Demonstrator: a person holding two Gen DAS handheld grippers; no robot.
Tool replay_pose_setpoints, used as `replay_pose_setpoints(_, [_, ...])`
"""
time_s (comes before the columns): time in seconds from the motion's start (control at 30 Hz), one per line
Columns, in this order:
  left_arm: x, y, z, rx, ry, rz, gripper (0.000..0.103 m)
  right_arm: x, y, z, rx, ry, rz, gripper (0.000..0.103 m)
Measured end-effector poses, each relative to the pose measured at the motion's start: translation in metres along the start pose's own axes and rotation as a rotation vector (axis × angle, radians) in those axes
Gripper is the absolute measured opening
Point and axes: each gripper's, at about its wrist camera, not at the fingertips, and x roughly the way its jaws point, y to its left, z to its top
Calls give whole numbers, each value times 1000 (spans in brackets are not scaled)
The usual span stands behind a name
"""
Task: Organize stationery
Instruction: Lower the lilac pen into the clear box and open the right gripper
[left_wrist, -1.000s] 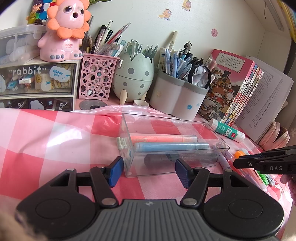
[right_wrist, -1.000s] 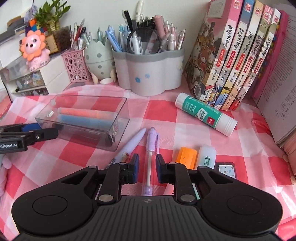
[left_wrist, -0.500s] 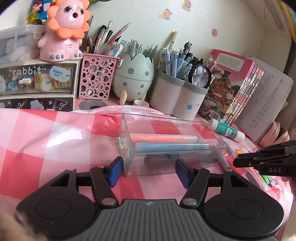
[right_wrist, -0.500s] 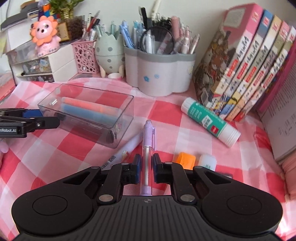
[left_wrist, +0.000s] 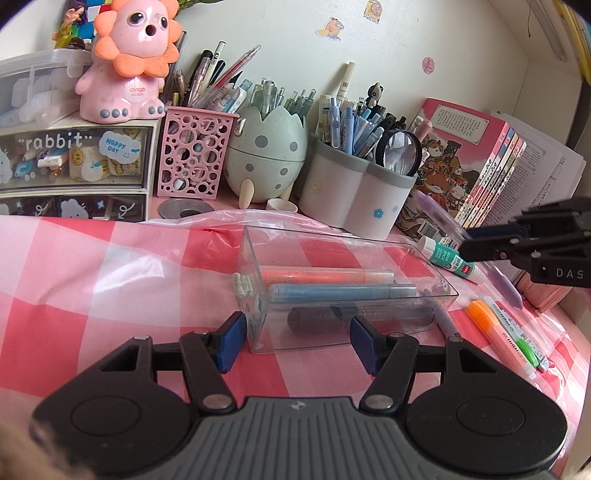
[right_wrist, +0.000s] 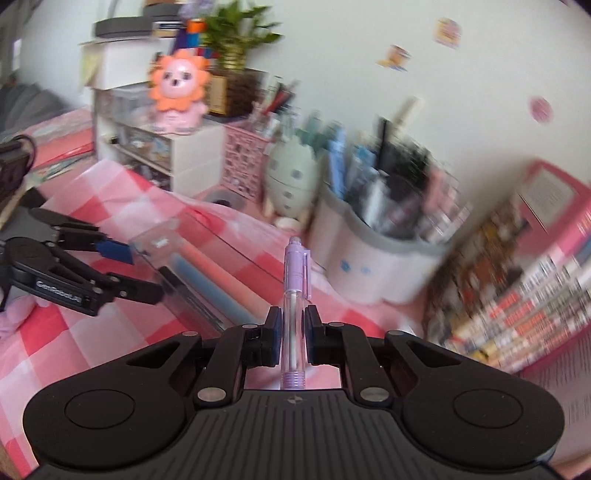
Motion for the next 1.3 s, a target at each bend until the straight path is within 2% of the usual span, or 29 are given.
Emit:
replay_pose_setpoints(0.2, [0,0,0,0,0,0,36,10,20,18,-179,-9,86,10])
replay_pose_setpoints(0.43, [0,0,0,0,0,0,36,25,44,34,-388,47,182,10])
replay_pose_setpoints(0.6, [0,0,0,0,0,-1,36,34,52,39,-459,85,231,10])
replay_pose_setpoints(0.73, [0,0,0,0,0,0,36,38,54,41,-475,108,257,12])
replay_pose_setpoints(0.77, [0,0,0,0,0,-1,36,39,54,41,-469,110,259,19])
replay_pose_setpoints(0.83, [0,0,0,-2,0,-1,36,38,53,41,-456,103,261,28])
replay_pose_setpoints(1.3, [0,0,0,-2,-1,-1,36,26,44,37,-379,65,215,31])
